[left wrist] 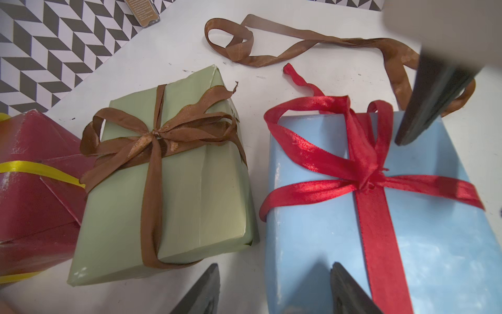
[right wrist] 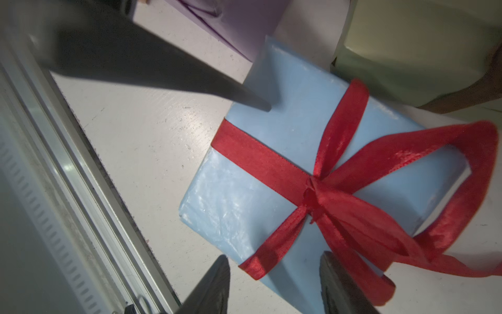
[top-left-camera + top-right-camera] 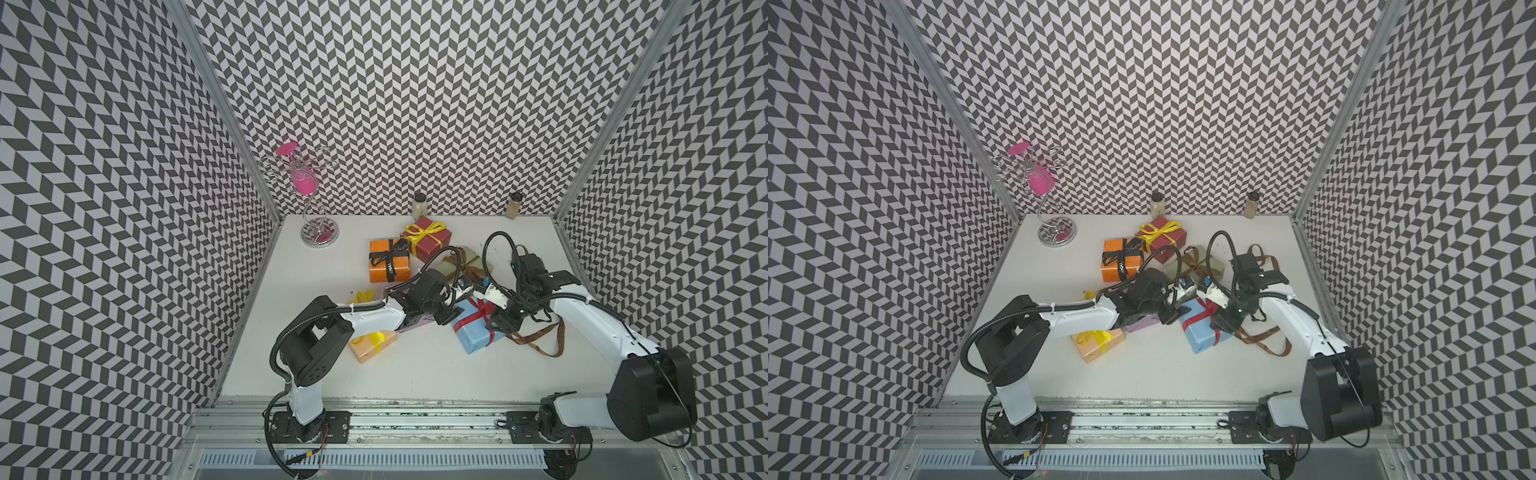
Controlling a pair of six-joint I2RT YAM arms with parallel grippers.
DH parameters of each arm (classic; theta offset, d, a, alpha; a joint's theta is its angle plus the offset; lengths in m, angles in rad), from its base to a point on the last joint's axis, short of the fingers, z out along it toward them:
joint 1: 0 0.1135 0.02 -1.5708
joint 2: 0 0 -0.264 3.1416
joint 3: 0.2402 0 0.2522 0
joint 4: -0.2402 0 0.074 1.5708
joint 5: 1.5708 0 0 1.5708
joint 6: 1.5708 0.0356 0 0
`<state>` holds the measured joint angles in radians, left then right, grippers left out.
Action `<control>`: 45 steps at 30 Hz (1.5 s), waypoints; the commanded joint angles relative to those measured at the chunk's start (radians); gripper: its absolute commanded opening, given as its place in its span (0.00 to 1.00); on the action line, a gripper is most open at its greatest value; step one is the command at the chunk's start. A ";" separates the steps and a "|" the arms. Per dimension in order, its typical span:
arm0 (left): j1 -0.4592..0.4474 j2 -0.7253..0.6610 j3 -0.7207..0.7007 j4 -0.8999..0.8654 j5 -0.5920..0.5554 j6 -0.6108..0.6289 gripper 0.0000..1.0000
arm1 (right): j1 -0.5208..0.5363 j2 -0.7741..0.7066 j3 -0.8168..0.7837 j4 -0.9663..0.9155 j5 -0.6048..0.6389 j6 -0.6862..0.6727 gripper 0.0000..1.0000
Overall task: Untie the ribbon bows on the gift boxes
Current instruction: Untie the ribbon from the gift box.
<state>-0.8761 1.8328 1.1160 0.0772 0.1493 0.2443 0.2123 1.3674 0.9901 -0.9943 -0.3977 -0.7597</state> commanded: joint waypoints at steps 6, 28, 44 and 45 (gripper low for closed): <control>0.003 0.005 0.022 0.012 -0.010 -0.003 0.65 | 0.004 0.070 -0.015 0.068 -0.054 0.020 0.51; 0.006 0.029 0.029 0.006 -0.018 0.003 0.66 | 0.019 -0.030 -0.010 -0.118 -0.131 -0.260 0.00; 0.026 0.032 0.030 -0.013 -0.023 0.010 0.67 | 0.015 -0.347 0.073 -0.143 0.007 -0.249 0.00; 0.026 0.029 0.031 -0.013 -0.022 0.010 0.67 | 0.014 -0.384 0.069 -0.110 0.026 -0.217 0.00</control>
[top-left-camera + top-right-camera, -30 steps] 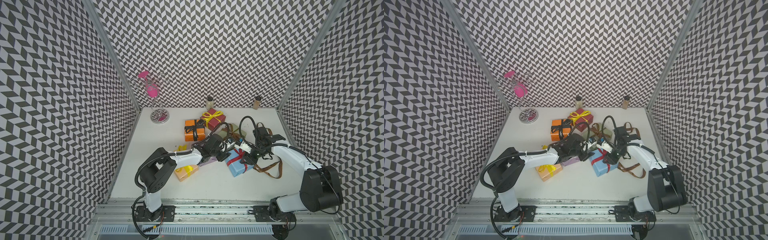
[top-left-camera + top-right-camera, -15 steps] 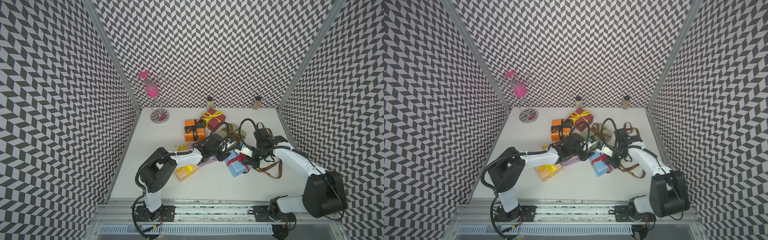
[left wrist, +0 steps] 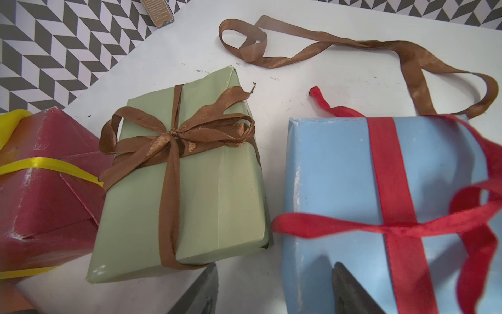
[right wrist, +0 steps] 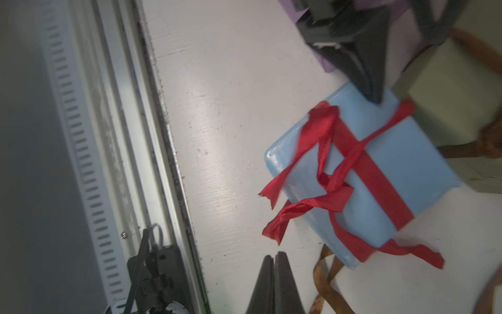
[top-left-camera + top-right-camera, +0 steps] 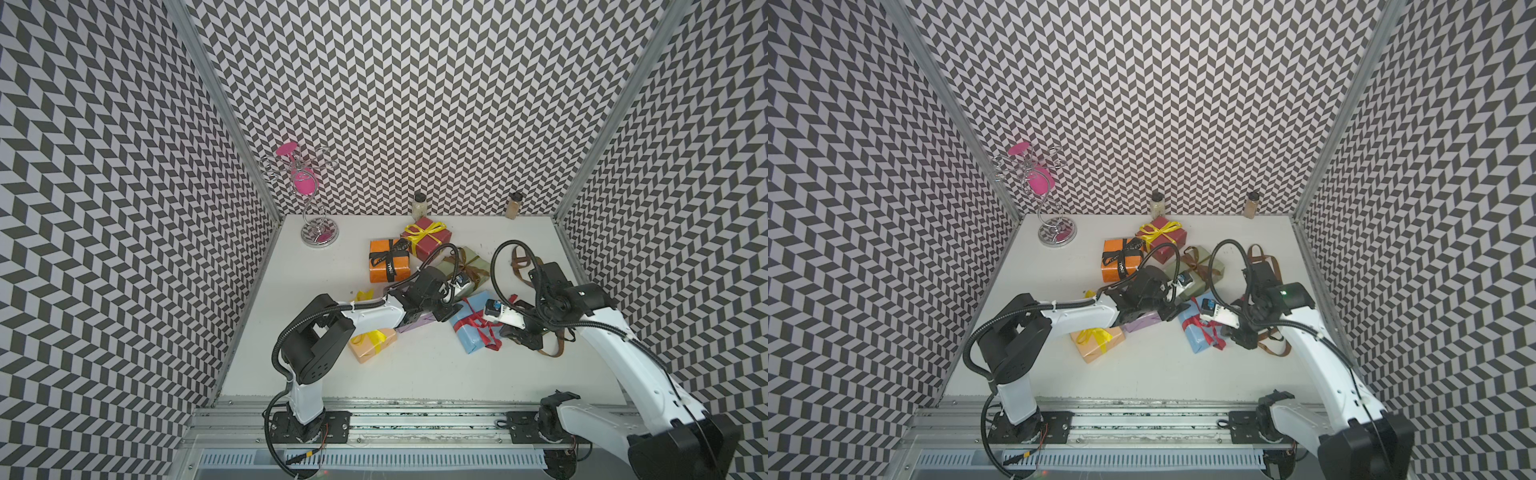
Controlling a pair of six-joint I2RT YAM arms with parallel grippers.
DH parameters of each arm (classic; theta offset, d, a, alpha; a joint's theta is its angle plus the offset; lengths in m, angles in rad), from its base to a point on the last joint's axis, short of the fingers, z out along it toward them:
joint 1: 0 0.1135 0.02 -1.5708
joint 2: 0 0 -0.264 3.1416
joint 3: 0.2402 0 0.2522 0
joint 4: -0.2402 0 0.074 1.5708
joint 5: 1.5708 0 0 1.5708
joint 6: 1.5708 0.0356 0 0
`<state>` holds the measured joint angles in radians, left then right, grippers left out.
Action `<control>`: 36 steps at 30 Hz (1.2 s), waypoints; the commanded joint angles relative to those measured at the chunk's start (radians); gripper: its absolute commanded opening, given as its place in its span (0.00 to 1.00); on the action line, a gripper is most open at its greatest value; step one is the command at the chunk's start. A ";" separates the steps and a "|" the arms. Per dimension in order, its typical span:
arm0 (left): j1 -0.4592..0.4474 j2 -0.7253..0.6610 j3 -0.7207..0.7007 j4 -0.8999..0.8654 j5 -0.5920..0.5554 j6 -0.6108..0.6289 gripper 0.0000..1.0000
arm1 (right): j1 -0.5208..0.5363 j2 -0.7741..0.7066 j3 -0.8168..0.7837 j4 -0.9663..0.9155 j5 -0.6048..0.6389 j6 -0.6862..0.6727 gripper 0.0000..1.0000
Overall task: Untie the ribbon bows on the gift boxes
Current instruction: Untie the ribbon from the gift box.
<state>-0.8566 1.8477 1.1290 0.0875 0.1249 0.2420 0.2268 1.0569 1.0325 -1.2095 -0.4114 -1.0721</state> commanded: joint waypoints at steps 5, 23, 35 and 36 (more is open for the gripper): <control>0.014 0.002 0.014 -0.025 0.008 0.011 0.67 | -0.017 -0.239 -0.036 0.310 0.200 0.275 0.00; 0.024 -0.016 0.015 -0.027 0.038 0.005 0.68 | -0.032 0.163 -0.123 0.317 0.038 0.337 0.46; 0.024 -0.015 0.015 -0.026 0.032 0.004 0.68 | -0.032 0.202 -0.185 0.397 0.083 0.355 0.34; 0.024 -0.015 0.014 -0.025 0.031 0.004 0.68 | -0.032 0.207 -0.188 0.409 0.086 0.362 0.32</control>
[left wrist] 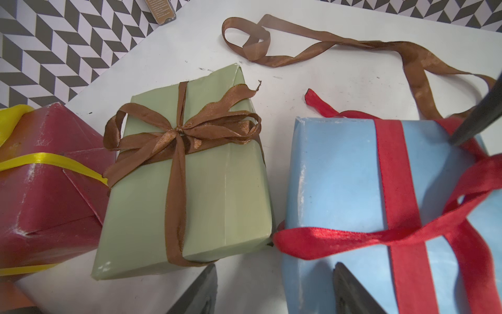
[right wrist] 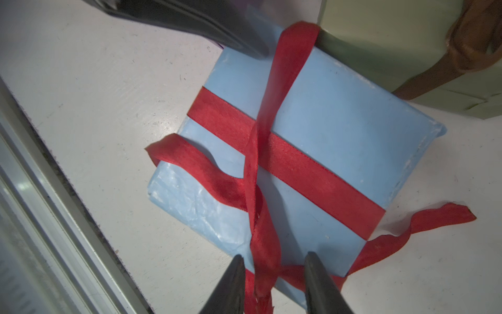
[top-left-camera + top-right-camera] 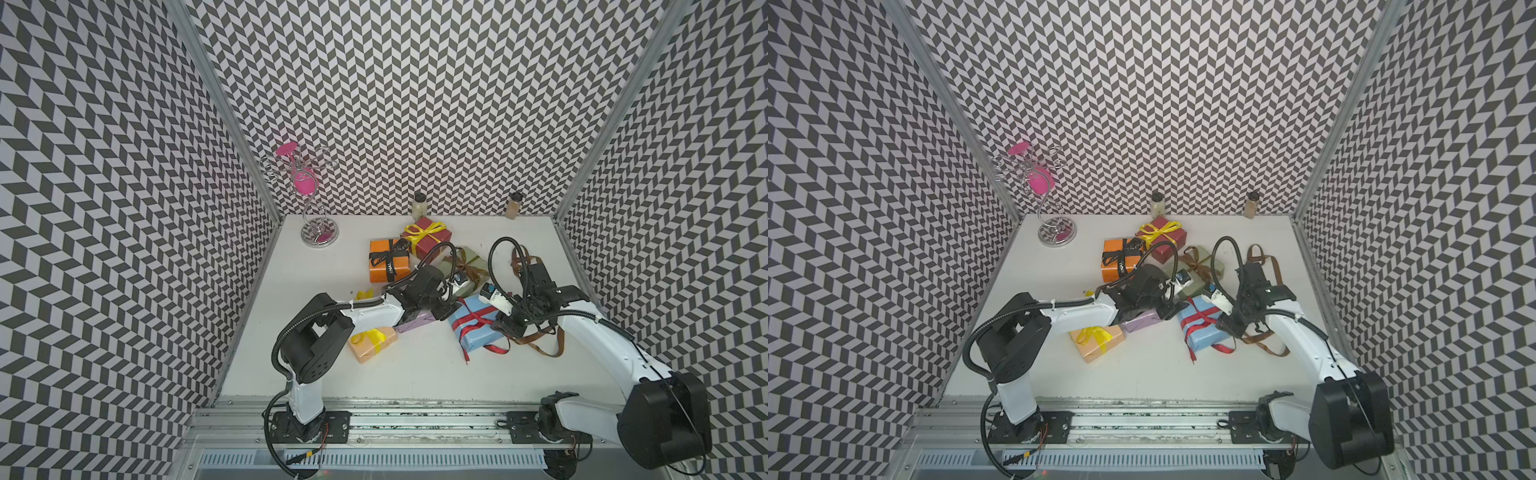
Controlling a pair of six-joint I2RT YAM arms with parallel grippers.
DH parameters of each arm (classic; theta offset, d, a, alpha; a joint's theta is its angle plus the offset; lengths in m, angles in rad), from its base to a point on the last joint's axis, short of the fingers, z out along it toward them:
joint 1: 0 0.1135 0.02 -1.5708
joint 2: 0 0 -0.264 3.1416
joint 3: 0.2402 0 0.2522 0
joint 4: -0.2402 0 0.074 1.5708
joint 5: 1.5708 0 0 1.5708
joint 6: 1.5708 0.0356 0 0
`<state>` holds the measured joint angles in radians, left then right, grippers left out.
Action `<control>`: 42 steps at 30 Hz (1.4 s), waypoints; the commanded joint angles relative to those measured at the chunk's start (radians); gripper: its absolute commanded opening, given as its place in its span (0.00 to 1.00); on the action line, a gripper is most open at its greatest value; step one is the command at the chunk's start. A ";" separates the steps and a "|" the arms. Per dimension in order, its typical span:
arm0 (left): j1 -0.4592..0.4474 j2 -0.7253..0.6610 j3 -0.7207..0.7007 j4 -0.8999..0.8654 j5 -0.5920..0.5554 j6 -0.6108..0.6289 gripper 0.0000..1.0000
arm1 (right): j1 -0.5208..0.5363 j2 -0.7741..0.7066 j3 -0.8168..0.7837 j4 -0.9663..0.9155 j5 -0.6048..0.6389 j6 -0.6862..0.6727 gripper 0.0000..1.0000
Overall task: Untie the ribbon bows on the gift boxes
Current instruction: Untie the ribbon from the gift box.
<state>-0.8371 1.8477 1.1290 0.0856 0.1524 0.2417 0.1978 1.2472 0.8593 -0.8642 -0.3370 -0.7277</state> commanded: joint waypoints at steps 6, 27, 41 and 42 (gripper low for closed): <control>0.007 -0.015 0.014 -0.026 -0.001 0.006 0.68 | -0.004 0.019 -0.020 0.108 0.037 0.049 0.07; 0.012 -0.025 0.007 -0.024 0.008 0.003 0.68 | -0.225 -0.182 -0.038 0.080 0.134 0.041 0.10; 0.016 -0.039 0.003 -0.022 0.009 0.001 0.68 | -0.256 -0.183 0.020 0.076 0.152 0.068 0.00; 0.016 -0.040 0.003 -0.023 0.009 0.000 0.68 | -0.267 -0.193 0.017 0.103 0.174 0.092 0.00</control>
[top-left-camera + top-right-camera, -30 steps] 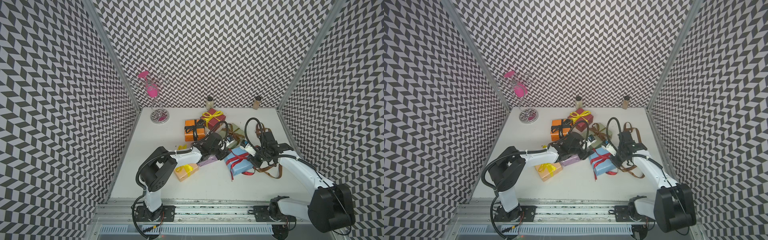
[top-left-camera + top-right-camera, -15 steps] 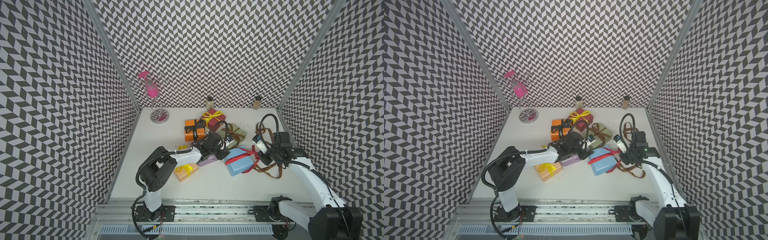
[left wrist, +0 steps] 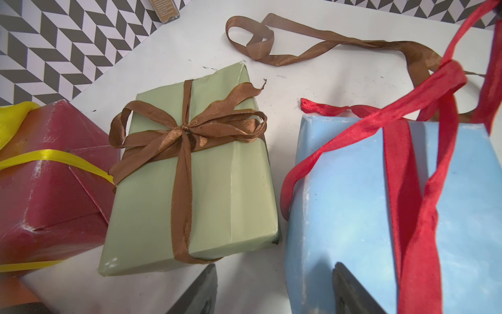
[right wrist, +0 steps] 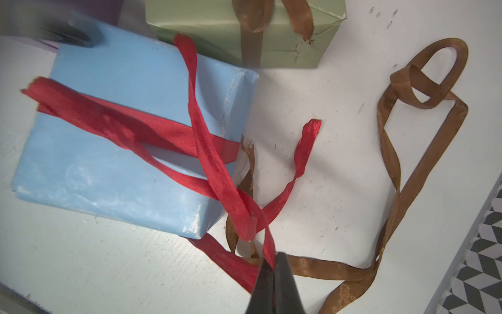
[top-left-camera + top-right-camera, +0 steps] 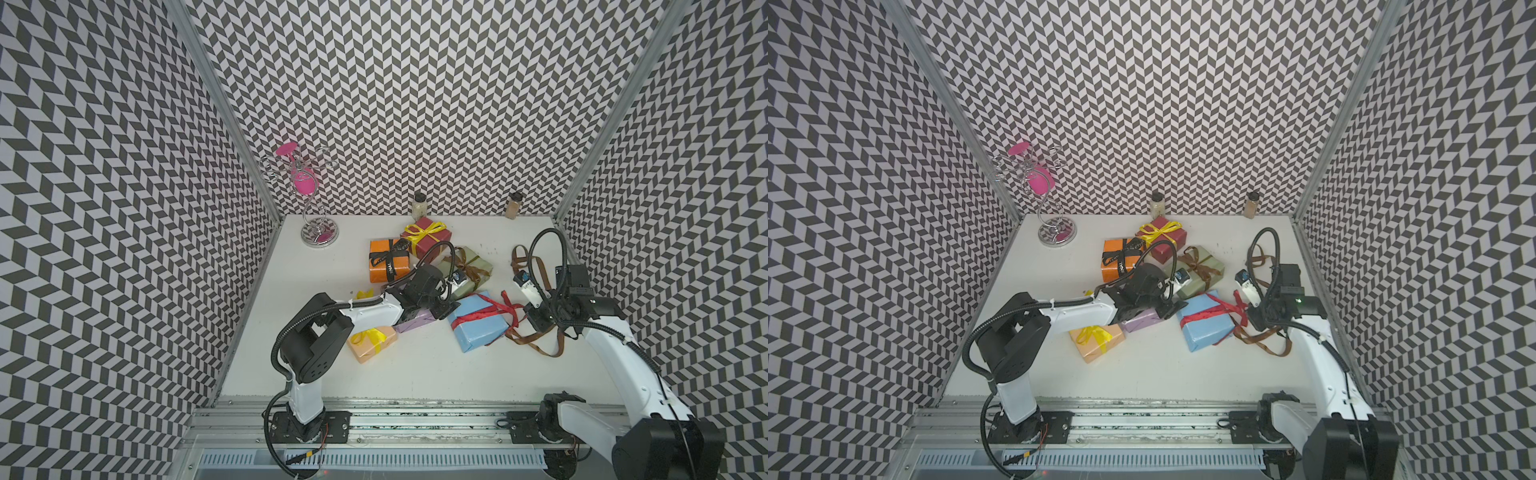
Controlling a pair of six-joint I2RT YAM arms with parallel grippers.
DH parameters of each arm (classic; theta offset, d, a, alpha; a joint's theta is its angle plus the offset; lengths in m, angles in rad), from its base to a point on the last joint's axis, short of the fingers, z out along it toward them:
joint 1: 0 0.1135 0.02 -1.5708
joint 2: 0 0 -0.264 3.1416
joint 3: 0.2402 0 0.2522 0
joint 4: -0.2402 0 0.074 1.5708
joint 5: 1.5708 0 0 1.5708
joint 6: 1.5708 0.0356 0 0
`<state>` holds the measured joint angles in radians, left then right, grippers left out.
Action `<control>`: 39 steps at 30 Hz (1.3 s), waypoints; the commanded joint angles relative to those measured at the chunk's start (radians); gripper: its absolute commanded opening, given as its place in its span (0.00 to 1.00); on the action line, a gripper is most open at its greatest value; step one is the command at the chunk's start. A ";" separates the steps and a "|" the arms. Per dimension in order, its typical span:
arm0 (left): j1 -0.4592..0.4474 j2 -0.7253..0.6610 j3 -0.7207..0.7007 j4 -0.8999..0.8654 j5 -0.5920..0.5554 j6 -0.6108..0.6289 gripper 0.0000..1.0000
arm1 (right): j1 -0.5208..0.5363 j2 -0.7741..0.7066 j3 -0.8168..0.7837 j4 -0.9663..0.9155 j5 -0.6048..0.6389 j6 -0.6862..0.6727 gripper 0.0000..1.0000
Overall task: Untie the ribbon bows on the gift boxes
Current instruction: Untie the ribbon from the gift box.
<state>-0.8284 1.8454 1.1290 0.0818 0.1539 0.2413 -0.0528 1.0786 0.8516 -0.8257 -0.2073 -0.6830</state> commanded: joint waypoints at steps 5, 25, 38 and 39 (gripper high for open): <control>0.012 -0.043 -0.001 -0.019 0.013 -0.002 0.68 | -0.143 -0.118 -0.033 0.273 0.166 0.201 0.00; 0.021 -0.049 -0.005 -0.019 0.040 -0.001 0.68 | -0.201 0.045 -0.056 0.289 0.020 -0.061 0.67; 0.022 -0.055 0.001 -0.038 0.081 0.019 0.70 | -0.194 0.236 0.095 0.112 -0.248 -0.160 0.63; 0.022 -0.058 0.001 -0.042 0.090 0.021 0.70 | -0.193 0.256 0.092 0.092 -0.250 -0.165 0.62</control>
<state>-0.8104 1.8271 1.1259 0.0647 0.2020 0.2455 -0.2508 1.2884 0.9459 -0.6304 -0.4145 -0.8001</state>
